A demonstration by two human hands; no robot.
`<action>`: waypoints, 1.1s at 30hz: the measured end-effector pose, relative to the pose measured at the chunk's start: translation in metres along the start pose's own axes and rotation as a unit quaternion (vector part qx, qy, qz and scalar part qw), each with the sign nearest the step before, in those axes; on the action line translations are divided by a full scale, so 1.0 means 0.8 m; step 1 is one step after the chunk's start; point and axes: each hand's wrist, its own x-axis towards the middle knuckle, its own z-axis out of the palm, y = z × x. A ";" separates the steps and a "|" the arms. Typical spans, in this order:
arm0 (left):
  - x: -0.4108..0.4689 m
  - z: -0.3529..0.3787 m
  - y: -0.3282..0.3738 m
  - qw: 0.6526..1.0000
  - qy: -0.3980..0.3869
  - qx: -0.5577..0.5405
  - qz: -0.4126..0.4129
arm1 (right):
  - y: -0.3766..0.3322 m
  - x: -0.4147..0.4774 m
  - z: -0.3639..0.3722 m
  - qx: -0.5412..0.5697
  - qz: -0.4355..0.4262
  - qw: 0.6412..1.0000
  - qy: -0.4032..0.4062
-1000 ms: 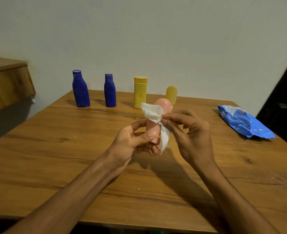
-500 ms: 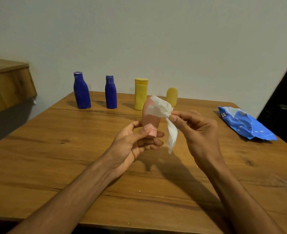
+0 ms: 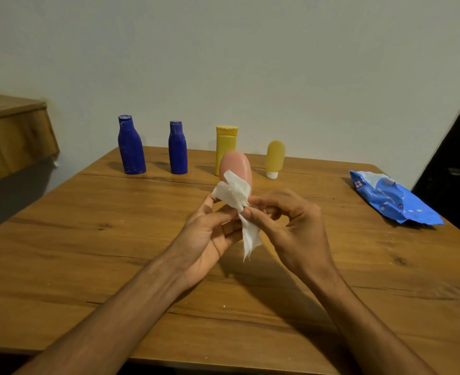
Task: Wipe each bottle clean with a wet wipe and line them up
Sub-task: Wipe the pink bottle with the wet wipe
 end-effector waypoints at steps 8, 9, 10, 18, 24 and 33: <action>-0.001 0.002 0.001 1.000 0.006 -0.008 0.000 | -0.003 -0.002 0.002 -0.005 -0.006 1.000 0.011; -0.001 0.001 0.000 1.000 0.007 -0.006 0.001 | -0.004 -0.002 0.002 -0.001 -0.002 1.000 0.010; -0.001 0.001 0.000 1.000 0.006 -0.004 0.001 | -0.003 -0.002 0.002 0.007 0.007 1.000 0.013; 0.000 0.001 0.000 1.000 0.007 -0.002 0.006 | -0.002 -0.002 0.002 0.023 0.036 0.999 0.009; 0.000 0.002 -0.001 1.000 0.009 -0.007 0.007 | -0.002 -0.001 0.000 0.029 0.037 0.998 0.030; 0.001 0.002 -0.002 1.000 0.000 -0.003 0.012 | 0.001 -0.001 0.000 0.025 0.034 0.999 0.026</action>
